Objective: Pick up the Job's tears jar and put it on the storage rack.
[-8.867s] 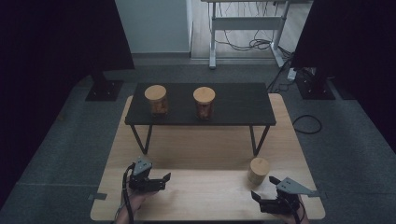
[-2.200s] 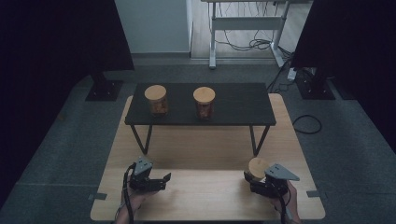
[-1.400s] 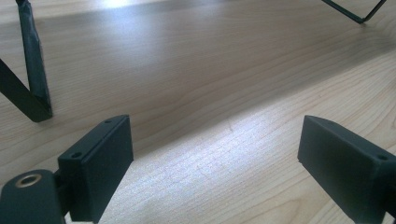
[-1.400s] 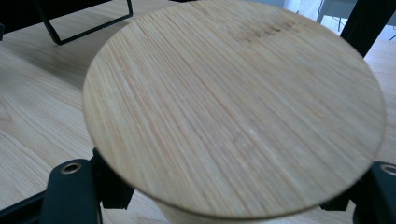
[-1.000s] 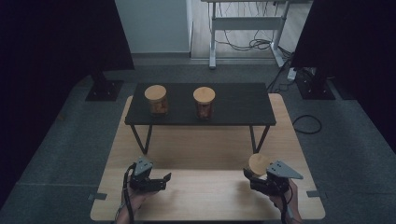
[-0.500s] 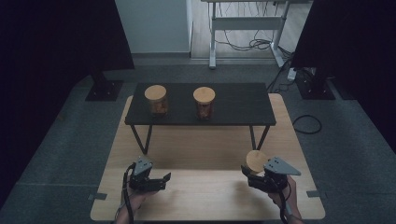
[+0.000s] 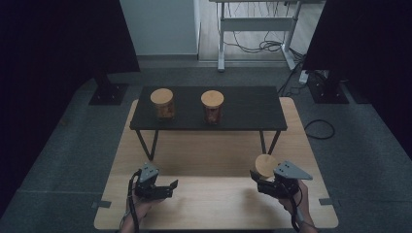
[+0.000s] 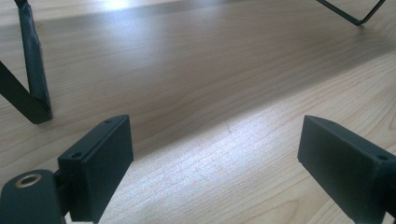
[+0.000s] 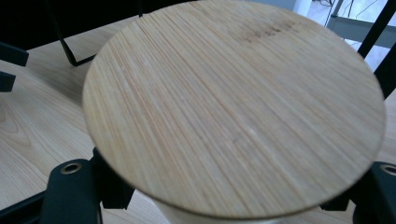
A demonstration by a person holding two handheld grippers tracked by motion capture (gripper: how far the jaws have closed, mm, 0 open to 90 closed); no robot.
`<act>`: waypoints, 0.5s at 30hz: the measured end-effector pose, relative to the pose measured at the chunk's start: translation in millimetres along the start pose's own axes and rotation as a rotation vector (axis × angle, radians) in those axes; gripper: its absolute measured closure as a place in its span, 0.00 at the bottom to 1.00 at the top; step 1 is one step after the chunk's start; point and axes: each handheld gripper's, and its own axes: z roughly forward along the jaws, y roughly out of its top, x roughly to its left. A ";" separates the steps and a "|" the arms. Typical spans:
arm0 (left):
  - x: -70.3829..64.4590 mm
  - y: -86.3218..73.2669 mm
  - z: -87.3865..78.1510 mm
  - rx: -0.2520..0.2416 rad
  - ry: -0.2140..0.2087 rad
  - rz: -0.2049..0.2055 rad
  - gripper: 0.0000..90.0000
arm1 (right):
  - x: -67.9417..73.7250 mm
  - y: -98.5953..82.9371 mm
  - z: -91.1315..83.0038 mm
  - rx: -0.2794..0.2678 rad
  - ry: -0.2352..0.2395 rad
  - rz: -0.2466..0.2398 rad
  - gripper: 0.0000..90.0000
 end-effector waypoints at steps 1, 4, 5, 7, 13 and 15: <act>-0.4 -0.1 0.1 -0.001 -0.001 -0.001 0.11 | -0.1 0.6 0.1 -0.001 0.000 -0.001 0.27; -0.3 0.0 -0.3 -0.001 -0.001 0.000 0.11 | -0.1 2.1 0.3 -0.003 0.000 -0.002 0.27; 0.1 0.0 -0.6 -0.002 -0.001 0.000 0.11 | 0.1 3.4 0.3 -0.003 0.002 -0.005 0.27; 0.4 -0.4 -0.7 -0.005 -0.001 -0.004 0.11 | 0.6 5.1 0.3 -0.002 0.003 -0.008 0.27; 0.7 -0.3 -0.9 -0.004 -0.001 -0.004 0.11 | -0.7 9.7 0.3 -0.005 0.015 -0.005 0.27; 0.7 -0.3 -1.1 -0.005 -0.001 -0.004 0.11 | -1.1 11.1 0.3 -0.007 0.017 -0.006 0.27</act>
